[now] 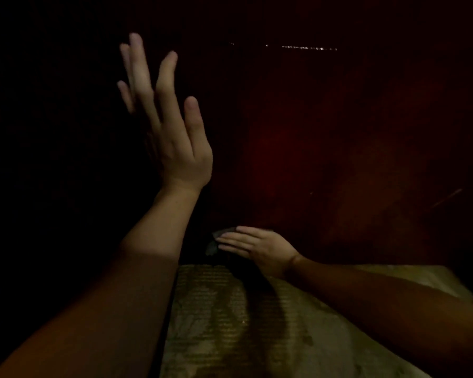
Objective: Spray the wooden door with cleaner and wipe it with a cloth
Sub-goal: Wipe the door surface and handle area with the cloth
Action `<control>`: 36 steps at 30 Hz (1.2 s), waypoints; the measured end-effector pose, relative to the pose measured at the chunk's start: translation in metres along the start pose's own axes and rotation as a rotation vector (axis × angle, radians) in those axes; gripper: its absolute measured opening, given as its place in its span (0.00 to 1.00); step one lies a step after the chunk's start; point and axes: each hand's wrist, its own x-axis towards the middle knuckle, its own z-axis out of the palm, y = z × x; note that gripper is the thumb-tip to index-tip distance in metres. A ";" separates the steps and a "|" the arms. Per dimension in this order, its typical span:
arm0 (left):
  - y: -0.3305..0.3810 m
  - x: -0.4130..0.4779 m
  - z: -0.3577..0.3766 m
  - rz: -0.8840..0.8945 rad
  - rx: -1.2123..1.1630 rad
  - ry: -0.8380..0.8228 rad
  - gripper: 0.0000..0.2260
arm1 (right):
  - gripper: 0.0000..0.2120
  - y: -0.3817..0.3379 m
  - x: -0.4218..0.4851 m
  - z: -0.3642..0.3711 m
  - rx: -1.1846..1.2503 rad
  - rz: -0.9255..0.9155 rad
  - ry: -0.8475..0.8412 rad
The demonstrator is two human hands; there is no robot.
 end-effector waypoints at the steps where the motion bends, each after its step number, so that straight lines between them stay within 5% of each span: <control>1: 0.000 0.000 0.000 -0.004 0.001 0.000 0.22 | 0.37 0.006 -0.002 -0.003 0.015 0.006 0.021; 11: 0.007 0.000 0.005 -0.033 0.016 0.027 0.21 | 0.28 0.152 -0.041 -0.116 0.074 0.643 0.491; 18: 0.005 -0.021 0.004 0.032 0.126 -0.115 0.21 | 0.45 0.003 -0.036 0.041 -0.116 0.118 0.182; 21: 0.004 -0.045 0.005 0.053 0.164 -0.221 0.22 | 0.45 -0.018 -0.042 0.068 -0.044 0.047 0.074; 24: 0.007 -0.063 0.008 0.151 0.187 -0.326 0.23 | 0.40 0.007 -0.064 0.059 -0.056 0.064 0.144; 36: 0.066 -0.074 0.058 0.233 0.127 -0.328 0.20 | 0.28 0.235 -0.178 -0.075 -0.109 0.796 0.500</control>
